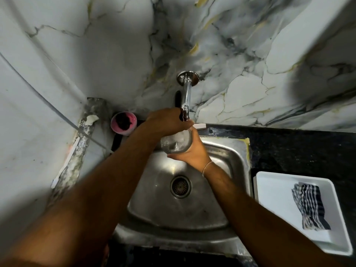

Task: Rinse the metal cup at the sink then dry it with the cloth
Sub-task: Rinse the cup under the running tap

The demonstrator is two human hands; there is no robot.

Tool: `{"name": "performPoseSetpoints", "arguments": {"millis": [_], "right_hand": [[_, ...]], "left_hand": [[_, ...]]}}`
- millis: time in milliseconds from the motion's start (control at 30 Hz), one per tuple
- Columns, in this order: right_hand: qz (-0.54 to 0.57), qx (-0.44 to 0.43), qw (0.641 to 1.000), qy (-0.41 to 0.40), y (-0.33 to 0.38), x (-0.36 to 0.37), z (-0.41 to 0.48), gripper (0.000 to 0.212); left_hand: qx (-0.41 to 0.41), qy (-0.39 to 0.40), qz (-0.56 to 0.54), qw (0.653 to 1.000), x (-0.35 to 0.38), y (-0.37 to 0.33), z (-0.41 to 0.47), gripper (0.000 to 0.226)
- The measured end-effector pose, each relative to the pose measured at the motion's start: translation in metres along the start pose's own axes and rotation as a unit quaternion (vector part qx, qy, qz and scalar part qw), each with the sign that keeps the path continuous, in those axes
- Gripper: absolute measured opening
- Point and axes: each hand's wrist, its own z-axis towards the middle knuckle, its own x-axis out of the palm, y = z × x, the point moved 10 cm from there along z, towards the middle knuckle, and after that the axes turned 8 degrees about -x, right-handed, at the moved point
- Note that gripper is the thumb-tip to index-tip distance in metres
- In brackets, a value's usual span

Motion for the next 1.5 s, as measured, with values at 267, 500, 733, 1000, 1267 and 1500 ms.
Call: {"name": "performPoseSetpoints", "arguments": {"millis": [267, 500, 733, 1000, 1267, 1500], "right_hand": [[-0.036, -0.019, 0.999, -0.028, -0.008, -0.030, -0.015, 0.115], [-0.007, -0.037, 0.999, -0.019, 0.010, -0.024, 0.005, 0.114], [-0.040, 0.017, 0.999, 0.014, -0.003, -0.039, -0.023, 0.123], [-0.139, 0.266, 0.947, 0.110, -0.050, -0.056, -0.093, 0.066], [0.240, 0.560, 0.793, 0.019, -0.082, -0.008, -0.167, 0.091], [0.356, 0.526, 0.773, 0.002, -0.062, 0.007, -0.182, 0.093]], "left_hand": [[0.027, 0.017, -0.023, 0.999, 0.011, -0.003, 0.010, 0.053], [0.029, -0.023, 0.014, 0.999, 0.010, 0.004, 0.016, 0.048], [0.065, -0.095, -0.020, 0.993, 0.002, 0.014, 0.009, 0.058], [0.002, -0.235, -0.009, 0.972, 0.002, 0.002, -0.009, 0.065], [-0.038, -0.226, -0.051, 0.972, 0.012, 0.009, -0.032, 0.063], [0.086, -0.011, -0.137, 0.987, 0.127, 0.021, -0.088, 0.087]]}}
